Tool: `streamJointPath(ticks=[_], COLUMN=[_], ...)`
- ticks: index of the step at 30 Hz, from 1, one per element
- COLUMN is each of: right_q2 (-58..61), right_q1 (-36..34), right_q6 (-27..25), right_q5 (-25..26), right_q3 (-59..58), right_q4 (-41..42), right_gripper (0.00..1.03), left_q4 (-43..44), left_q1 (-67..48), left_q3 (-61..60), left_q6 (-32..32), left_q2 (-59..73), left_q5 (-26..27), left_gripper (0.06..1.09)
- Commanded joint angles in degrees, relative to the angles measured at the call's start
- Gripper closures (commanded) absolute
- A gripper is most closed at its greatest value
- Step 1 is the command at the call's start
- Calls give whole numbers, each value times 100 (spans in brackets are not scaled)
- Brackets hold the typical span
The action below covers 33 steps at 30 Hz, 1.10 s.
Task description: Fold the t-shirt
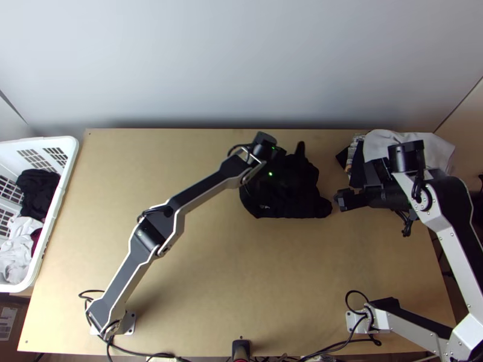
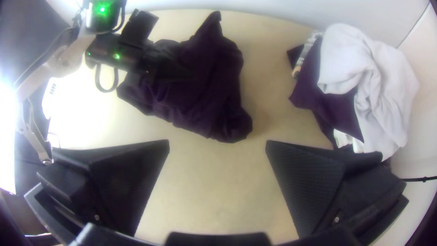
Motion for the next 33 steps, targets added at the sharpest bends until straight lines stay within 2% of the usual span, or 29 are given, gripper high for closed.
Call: streamJointPath(ticks=[1, 2, 3, 4, 11, 17, 25, 29, 33], right_q2=[-166, -166, -166, -166, 71, 1231, 3191, 3604, 3534], right_q1=[-37, -37, -37, -29, 235, 929, 1879, 2081, 1808], right_q6=[-6, -6, 3, 3, -32, -68, 12, 20, 3], right_q5=[0, 0, 0, 0, 0, 0, -140, -184, -184], right_q3=[-330, -365, -400, -444, -576, 391, 2342, 2333, 1542], right_q4=[-9, -9, -9, 0, 334, 676, 755, 826, 1133], right_gripper=[4, 4, 4, 4, 4, 4, 4, 4, 4], left_q4=[33, -28, -143, -292, -1830, -3421, -3333, -3184, -3052], left_q1=[-257, -265, -274, -274, 112, 833, 1299, 1211, 1088], left_q3=[198, 198, 198, 207, 110, -321, -2237, -2456, -2456], left_q6=[-12, -12, -4, 31, 629, 1394, 2018, 2018, 1965], left_q2=[448, 404, 299, 167, -1090, -2083, -2523, -2338, -2057], left_q5=[-24, -24, -24, -24, 46, 64, 28, -24, -86], left_gripper=[69, 51, 27, 10, 10, 10, 10, 10, 10])
